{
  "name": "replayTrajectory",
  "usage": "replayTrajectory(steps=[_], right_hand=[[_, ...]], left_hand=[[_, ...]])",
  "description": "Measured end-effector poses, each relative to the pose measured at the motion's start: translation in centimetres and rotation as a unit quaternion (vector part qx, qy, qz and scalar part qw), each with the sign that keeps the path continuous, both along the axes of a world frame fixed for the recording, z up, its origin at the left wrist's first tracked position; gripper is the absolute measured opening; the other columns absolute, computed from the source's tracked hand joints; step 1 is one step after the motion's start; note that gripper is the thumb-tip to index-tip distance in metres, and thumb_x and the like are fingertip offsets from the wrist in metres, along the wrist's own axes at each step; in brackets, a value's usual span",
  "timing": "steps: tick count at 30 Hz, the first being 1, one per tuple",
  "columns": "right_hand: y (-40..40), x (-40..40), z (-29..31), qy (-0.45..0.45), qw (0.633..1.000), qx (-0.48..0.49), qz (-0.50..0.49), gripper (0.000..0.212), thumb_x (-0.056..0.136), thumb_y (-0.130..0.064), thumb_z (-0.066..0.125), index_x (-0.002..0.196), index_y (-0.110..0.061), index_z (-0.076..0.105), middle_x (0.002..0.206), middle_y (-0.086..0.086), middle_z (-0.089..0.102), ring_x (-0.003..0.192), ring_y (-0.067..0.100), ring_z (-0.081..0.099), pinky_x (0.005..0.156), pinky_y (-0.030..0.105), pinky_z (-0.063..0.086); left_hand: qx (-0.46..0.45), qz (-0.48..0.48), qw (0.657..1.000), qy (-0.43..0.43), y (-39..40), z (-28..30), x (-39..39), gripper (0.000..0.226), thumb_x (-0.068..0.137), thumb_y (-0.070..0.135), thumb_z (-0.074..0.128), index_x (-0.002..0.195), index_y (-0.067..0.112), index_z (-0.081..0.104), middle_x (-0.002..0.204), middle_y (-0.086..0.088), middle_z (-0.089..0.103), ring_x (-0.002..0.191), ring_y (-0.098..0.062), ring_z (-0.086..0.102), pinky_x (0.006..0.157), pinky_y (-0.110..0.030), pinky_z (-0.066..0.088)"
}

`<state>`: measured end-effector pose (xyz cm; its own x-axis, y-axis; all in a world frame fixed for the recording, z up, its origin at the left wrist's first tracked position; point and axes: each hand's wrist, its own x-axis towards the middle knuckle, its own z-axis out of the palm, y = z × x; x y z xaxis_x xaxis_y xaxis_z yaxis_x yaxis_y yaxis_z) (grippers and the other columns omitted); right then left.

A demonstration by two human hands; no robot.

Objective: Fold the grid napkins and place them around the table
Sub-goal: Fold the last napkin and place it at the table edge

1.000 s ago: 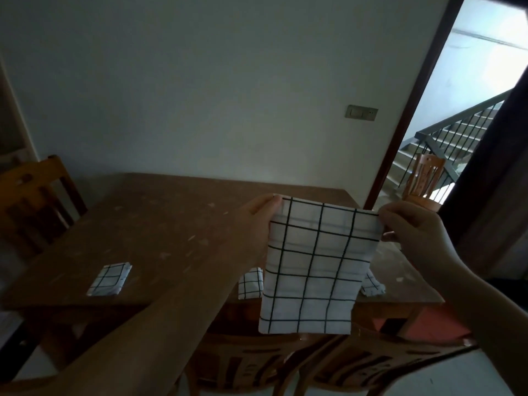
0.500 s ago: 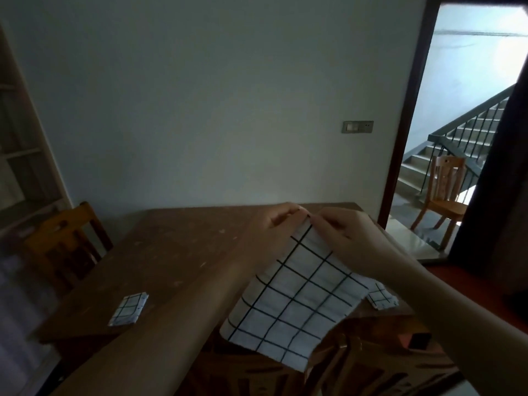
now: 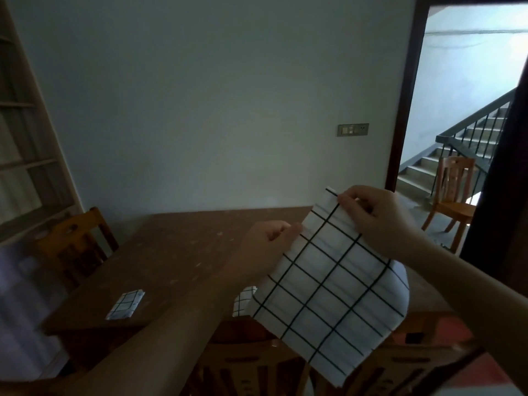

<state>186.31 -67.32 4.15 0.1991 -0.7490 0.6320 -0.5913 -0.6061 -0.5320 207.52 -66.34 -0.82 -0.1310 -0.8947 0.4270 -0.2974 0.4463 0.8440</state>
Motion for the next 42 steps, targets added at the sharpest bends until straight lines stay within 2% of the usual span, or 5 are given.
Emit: replayTrajectory(steps=[26,31,34,38,42], right_hand=[[-0.6,-8.7,-0.9,0.026,1.000,-0.002,0.001,0.020,0.095,-0.029,0.053,0.082,-0.023,0.066,0.060,0.013,0.060,0.049,0.026,0.051,0.045,0.020,0.040],[-0.4,-9.4,-3.1,-0.046,0.991,0.124,-0.004,0.025,0.091,-0.042,0.055,0.084,-0.025,0.071,0.076,0.013,0.069,0.065,0.024,0.066,0.061,0.032,0.054],[0.6,-11.2,-4.3,-0.285,0.891,0.332,0.119,0.060,0.080,-0.065,0.036,0.103,-0.019,0.068,0.100,0.004,0.075,0.087,0.017,0.070,0.077,0.037,0.049],[1.8,-12.3,-8.8,-0.217,0.851,0.412,0.242,0.088,0.048,-0.094,0.050,0.120,-0.043,0.056,0.108,-0.036,0.065,0.095,-0.016,0.061,0.085,0.023,0.044],[1.8,-10.8,-11.2,-0.021,0.883,0.416,0.219,0.066,0.071,-0.054,0.073,0.119,-0.058,0.028,0.134,-0.031,0.034,0.102,-0.018,0.048,0.085,0.009,0.046]], left_hand=[[0.218,-0.212,0.939,-0.161,0.3,-3.0,-5.9,0.015,0.096,0.017,0.061,0.085,0.023,0.068,0.068,0.020,0.070,0.059,0.008,0.063,0.055,-0.007,0.046],[0.216,-0.164,0.961,-0.060,0.1,-3.4,-7.5,0.014,0.096,0.022,0.061,0.104,0.019,0.072,0.101,0.003,0.076,0.094,-0.012,0.073,0.081,-0.028,0.059],[0.239,-0.159,0.956,0.065,0.1,-3.7,-7.4,0.016,0.097,0.012,0.056,0.104,0.010,0.071,0.094,-0.001,0.077,0.088,-0.015,0.074,0.072,-0.026,0.059],[0.259,-0.136,0.938,0.183,0.1,-3.9,-6.9,0.019,0.098,0.009,0.053,0.107,0.003,0.068,0.089,-0.005,0.077,0.079,-0.016,0.075,0.062,-0.023,0.058],[0.291,-0.127,0.920,0.230,-0.3,-4.3,-6.7,0.023,0.099,0.010,0.052,0.113,-0.002,0.066,0.094,-0.011,0.076,0.081,-0.021,0.075,0.063,-0.028,0.059]])
